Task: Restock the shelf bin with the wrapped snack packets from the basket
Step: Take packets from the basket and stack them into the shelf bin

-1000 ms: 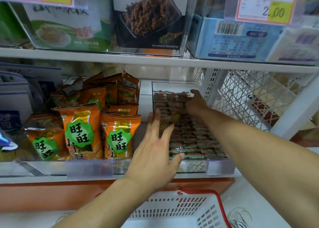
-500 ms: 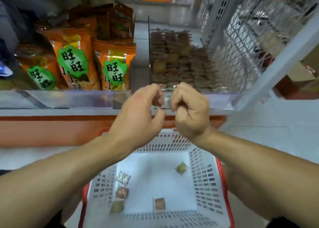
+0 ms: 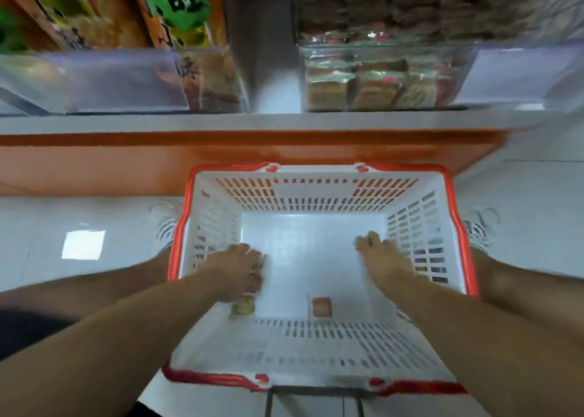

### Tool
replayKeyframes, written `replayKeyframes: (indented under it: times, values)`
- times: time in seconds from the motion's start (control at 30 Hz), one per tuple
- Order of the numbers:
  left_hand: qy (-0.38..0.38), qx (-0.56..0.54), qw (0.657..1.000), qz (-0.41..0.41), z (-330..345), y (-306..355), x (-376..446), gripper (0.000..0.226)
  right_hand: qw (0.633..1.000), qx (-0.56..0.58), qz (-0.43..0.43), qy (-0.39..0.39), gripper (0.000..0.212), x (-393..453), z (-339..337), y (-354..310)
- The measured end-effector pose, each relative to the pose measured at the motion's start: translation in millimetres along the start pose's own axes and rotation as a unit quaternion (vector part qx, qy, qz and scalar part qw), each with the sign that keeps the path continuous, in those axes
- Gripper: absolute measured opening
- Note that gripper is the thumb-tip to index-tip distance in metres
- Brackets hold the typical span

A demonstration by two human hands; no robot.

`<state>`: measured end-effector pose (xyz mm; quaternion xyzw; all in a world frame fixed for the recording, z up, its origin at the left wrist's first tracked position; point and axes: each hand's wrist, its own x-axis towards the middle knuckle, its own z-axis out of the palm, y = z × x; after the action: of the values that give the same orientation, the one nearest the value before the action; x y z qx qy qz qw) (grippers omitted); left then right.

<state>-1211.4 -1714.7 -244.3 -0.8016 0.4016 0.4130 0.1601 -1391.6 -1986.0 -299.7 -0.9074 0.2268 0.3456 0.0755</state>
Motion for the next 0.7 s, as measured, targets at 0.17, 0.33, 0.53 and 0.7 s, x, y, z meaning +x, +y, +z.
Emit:
replayKeyframes:
  times: [0.17,0.33,0.53,0.7]
  values:
    - [-0.017,0.117,0.993,0.007,53,3,34,0.113,0.998,-0.026,-0.056,0.021,0.042,23,5,-9]
    - [0.002,0.197,0.98,-0.008,80,8,43,0.112,0.972,0.097,-0.204,-0.063,0.021,5,24,-51]
    - [0.041,0.193,0.979,0.053,77,15,44,0.09,0.965,0.041,-0.252,-0.05,0.031,-16,50,-85]
    - [-0.001,0.167,0.983,0.08,78,16,42,0.071,0.964,0.091,-0.23,-0.093,0.018,-11,50,-89]
